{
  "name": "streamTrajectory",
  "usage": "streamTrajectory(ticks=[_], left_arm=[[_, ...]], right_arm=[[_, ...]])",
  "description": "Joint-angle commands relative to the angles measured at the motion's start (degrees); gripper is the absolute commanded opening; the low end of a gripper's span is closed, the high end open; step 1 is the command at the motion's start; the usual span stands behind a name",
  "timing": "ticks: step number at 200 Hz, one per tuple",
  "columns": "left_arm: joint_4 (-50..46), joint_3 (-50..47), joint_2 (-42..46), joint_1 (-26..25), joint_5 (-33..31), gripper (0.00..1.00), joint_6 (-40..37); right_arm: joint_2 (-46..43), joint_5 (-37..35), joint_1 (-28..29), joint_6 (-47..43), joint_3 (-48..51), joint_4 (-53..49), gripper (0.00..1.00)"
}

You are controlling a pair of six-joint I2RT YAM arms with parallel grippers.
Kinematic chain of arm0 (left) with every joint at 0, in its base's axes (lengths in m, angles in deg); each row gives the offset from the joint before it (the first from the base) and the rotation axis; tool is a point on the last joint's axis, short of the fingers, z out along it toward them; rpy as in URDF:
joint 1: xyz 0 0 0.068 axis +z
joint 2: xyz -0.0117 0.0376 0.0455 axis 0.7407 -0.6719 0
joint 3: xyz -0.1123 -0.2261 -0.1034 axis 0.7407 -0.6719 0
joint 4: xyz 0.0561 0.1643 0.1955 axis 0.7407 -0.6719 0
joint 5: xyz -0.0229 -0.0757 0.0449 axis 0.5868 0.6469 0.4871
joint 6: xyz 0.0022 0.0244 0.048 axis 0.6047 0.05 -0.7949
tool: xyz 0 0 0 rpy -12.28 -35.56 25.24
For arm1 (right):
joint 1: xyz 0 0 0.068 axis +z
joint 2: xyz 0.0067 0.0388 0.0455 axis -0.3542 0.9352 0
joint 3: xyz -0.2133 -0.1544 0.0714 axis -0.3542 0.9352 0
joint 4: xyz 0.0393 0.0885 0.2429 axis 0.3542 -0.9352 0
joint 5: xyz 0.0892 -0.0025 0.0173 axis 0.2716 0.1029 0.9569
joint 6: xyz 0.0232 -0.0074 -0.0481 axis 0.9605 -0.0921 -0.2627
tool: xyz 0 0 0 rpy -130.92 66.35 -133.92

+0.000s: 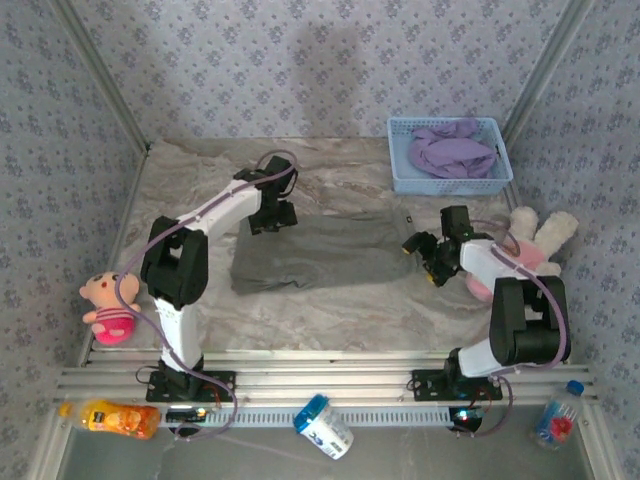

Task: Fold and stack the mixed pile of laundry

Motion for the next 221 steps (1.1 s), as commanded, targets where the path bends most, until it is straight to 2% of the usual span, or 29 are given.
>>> streamTrajectory(ticks=[1,19,36,77,111,148,178,188,194,221], left_arm=[[-0.3,-1.6,1.6,-0.3,-0.2,0.71,1.2],[0.3,-2.9,2.4,-0.3,-0.4,0.71,1.6],[0.9,-4.4,3.3,-0.3,-0.5,0.71,1.9],[2.0,-7.8,4.5,-0.3,-1.4,0.71,2.0],[2.2,-10.9,5.2,-0.3,-2.4,0.71,2.2],[2.1,-14.4,7.4,0.3,-4.0,0.71,1.8],[3.0,-17.9,9.8,1.2,-3.4,0.70,1.7],[3.4,-19.0,10.6,1.4,-3.1,0.69,1.4],[3.7,-19.5,11.1,1.4,-3.0,0.69,1.1],[3.6,-21.3,12.7,1.4,-3.2,0.64,-0.3]], right_arm=[[-1.2,-2.8,2.1,15.3,2.8,6.1,0.86],[-1.4,-5.6,2.8,21.1,4.9,10.8,0.80],[-1.1,-8.9,3.2,22.1,3.9,11.5,0.74],[3.9,-10.8,3.1,17.4,-1.5,9.8,0.70],[8.9,-9.6,3.4,16.3,-1.1,11.7,0.55],[10.7,-10.4,3.4,11.9,-1.7,12.1,0.45],[9.6,-11.0,2.5,3.1,-4.0,11.9,0.23],[9.3,-10.9,2.2,-0.2,-5.2,11.3,0.13],[9.3,-11.0,2.0,-2.0,-6.2,10.4,0.00],[8.5,-11.2,1.2,-8.5,-9.7,6.8,0.00]])
